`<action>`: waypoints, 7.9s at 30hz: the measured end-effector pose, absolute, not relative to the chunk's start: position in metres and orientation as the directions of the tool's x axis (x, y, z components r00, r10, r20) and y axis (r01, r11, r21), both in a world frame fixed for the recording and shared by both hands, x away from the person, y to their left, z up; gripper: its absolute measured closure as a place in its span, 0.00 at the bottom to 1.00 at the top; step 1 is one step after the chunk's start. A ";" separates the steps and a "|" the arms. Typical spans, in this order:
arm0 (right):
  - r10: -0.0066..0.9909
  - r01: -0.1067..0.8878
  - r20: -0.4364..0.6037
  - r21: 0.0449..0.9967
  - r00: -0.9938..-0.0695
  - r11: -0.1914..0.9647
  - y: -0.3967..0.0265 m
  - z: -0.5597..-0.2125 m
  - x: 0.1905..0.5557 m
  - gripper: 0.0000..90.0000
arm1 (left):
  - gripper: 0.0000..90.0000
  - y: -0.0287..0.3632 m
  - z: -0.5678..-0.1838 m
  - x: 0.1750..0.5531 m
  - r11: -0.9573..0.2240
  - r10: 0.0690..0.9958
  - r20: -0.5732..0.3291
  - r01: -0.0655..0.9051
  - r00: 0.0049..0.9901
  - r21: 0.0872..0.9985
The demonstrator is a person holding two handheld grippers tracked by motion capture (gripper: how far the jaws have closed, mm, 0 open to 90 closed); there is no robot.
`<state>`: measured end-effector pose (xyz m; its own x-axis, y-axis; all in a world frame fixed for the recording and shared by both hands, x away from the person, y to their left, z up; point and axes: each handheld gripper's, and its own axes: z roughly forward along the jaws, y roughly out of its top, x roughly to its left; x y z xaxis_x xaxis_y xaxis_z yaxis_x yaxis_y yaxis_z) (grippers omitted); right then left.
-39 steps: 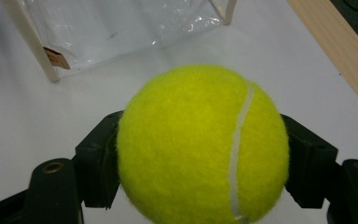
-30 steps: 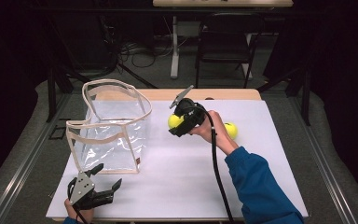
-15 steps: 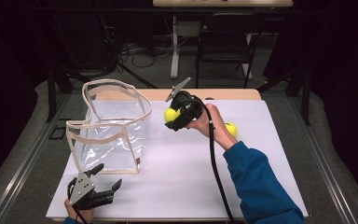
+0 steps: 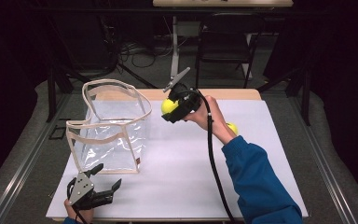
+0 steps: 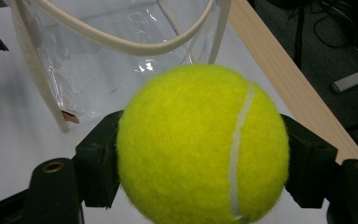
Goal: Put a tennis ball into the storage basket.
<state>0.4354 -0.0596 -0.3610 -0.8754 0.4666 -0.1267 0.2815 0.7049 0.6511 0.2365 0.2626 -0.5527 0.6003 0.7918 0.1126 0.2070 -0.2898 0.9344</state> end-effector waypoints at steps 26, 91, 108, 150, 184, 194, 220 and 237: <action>0.430 0.217 -0.166 0.672 -0.887 0.708 -0.033 -0.330 0.439 0.29 | 0.18 0.264 -0.553 0.236 -0.286 0.793 0.109 0.209 0.599 0.935; 0.357 0.172 -0.165 0.648 -0.919 0.742 0.061 -0.326 0.448 0.29 | 0.18 0.264 -0.552 0.236 -0.280 0.795 0.111 0.199 0.597 0.939; 0.356 0.201 -0.134 0.623 -0.925 0.756 0.076 -0.343 0.456 0.29 | 0.18 0.264 -0.552 0.236 -0.279 0.790 0.107 0.200 0.603 0.939; 0.431 0.251 -0.083 0.709 -0.898 0.659 0.042 -0.341 0.457 0.02 | 0.18 0.263 -0.552 0.235 -0.288 0.784 0.115 0.193 0.610 0.938; 0.479 0.309 -0.056 0.696 -0.876 0.648 -0.064 -0.373 0.428 0.00 | 0.18 0.262 -0.552 0.234 -0.302 0.778 0.131 0.182 0.614 0.936; 0.484 0.329 -0.050 0.671 -0.874 0.664 -0.089 -0.397 0.416 0.00 | 0.18 0.261 -0.551 0.234 -0.309 0.777 0.138 0.181 0.614 0.934; 0.512 0.371 -0.029 0.655 -0.858 0.659 -0.128 -0.438 0.397 0.00 | 0.18 0.260 -0.552 0.234 -0.313 0.775 0.142 0.178 0.616 0.933; 0.544 0.404 -0.027 0.639 -0.839 0.655 -0.161 -0.468 0.379 0.00 | 0.18 0.260 -0.552 0.234 -0.317 0.775 0.144 0.182 0.616 0.931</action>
<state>0.3789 -0.1610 -0.4679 -0.8390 0.5435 -0.0266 0.4038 0.6545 0.6392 0.2342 0.2604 -0.5522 0.6160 0.7745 0.1435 0.1819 -0.3171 0.9308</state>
